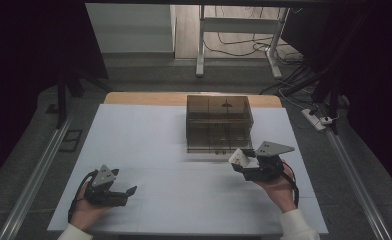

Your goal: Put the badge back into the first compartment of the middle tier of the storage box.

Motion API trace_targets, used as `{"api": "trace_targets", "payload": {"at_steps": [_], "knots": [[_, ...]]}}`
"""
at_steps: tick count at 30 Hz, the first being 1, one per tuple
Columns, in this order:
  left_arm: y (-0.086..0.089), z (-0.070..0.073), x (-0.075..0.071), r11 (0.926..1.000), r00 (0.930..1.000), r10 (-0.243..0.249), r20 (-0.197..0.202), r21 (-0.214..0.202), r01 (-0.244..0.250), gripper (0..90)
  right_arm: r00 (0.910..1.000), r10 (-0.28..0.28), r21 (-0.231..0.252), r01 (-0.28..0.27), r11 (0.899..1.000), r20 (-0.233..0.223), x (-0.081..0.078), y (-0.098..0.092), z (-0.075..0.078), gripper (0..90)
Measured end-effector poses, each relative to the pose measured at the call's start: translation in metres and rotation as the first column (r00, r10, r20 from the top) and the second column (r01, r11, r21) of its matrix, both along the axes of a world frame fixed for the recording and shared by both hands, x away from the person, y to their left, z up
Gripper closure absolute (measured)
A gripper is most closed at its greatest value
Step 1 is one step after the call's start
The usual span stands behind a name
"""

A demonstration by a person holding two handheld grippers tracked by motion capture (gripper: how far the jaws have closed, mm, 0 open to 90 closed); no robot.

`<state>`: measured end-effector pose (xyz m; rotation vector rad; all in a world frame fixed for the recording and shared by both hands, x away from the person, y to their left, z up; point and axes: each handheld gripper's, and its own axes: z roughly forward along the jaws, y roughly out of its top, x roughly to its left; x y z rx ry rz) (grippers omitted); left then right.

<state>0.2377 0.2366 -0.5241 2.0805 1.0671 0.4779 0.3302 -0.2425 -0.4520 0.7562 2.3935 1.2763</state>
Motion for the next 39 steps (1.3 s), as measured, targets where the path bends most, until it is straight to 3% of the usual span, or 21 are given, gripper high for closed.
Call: {"api": "trace_targets", "payload": {"at_steps": [10,20,39], "knots": [[-0.002,0.000,0.000,1.0000,1.0000,0.003,-0.003,-0.003,-0.003,10.9,0.9999,-0.010,-0.008,0.010,1.000,0.002,0.009,0.011,0.002,33.0],[0.000,0.000,-0.001,1.0000,1.0000,0.003,-0.003,-0.004,-0.003,10.9,0.9999,-0.016,-0.007,0.016,1.000,0.004,0.022,0.034,0.001,33.0],[0.000,0.000,0.000,1.0000,1.0000,0.003,-0.002,-0.004,-0.003,10.9,0.9978,-0.067,0.003,0.067,0.998,-0.006,0.040,0.066,-0.001,33.0]]}}
